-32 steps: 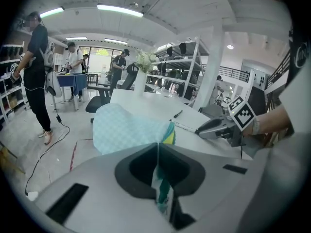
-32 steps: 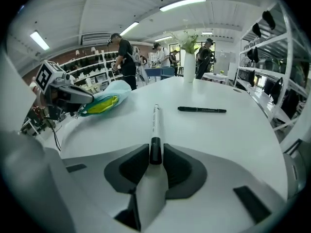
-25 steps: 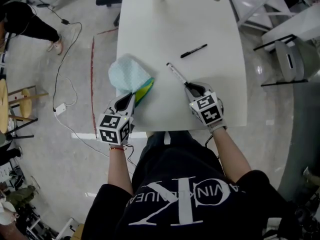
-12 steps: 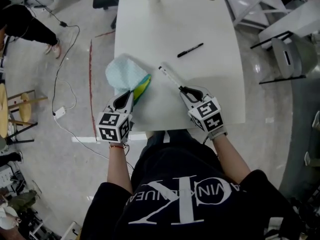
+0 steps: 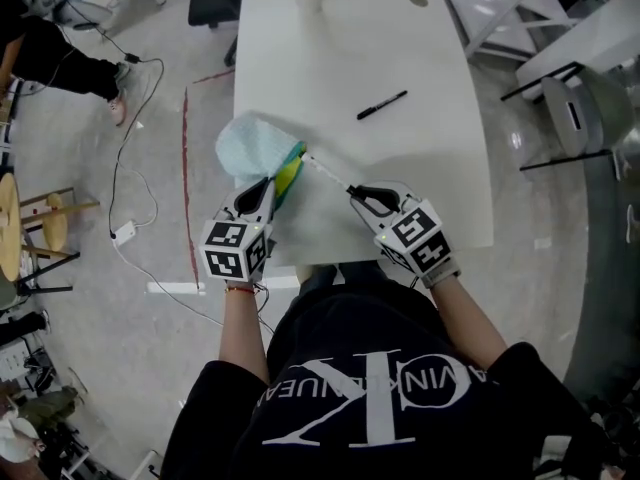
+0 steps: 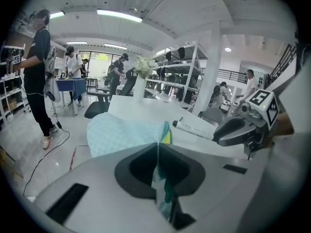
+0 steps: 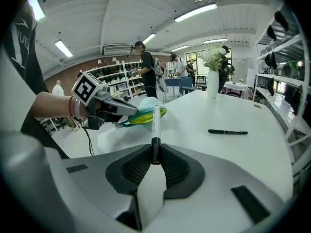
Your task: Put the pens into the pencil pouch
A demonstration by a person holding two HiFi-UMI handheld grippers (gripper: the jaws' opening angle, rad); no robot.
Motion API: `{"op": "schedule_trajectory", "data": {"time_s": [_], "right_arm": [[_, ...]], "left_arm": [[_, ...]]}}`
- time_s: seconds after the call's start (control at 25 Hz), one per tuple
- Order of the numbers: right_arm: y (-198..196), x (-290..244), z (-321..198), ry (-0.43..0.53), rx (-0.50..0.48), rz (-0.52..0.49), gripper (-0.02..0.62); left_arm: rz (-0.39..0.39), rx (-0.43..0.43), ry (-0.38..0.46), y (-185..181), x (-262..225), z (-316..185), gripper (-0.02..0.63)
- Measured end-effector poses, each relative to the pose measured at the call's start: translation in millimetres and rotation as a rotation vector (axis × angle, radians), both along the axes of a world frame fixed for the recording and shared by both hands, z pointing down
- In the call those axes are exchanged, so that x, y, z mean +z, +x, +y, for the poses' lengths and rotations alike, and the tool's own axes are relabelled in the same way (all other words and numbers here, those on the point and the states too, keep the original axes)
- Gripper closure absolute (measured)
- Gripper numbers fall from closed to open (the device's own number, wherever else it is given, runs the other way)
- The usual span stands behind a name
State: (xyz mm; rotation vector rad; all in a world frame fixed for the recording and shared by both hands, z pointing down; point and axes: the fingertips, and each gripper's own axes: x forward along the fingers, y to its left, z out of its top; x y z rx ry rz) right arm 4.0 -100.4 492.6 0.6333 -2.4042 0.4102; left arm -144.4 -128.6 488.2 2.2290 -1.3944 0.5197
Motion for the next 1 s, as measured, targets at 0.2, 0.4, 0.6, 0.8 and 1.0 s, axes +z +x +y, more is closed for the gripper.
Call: {"op": "schedule_trajectory", "data": {"time_s": [0.2,0.4,0.6,0.8,1.0], "right_arm": [[-9.4,6.4,13.5,-0.016,-0.08,0.043,0.518],[-12.8,16.7,19.2,-0.05,-0.122,0.104,0.518],[-19.8,21.4,18.5,-0.069,-0.176,0.175,0.518],[-29.9,16.5,15.2,-0.087,-0.184,0.17,0.518],[-42.9,8.6,8.4,-0.136,-0.146,0.093,0.518]], "left_arm": [[-0.029,0.033,0.023,7.3,-7.1,-2.0,0.592],[-0.056,0.098,0.064,18.2,-16.3,0.0,0.592],[-0.121,0.207,0.107,33.1,-22.4,6.0,0.592],[-0.116,0.251,0.097,43.8,-22.1,11.9,0.592],[-0.131,0.278,0.08,49.1,-18.0,14.6,0.592]]}}
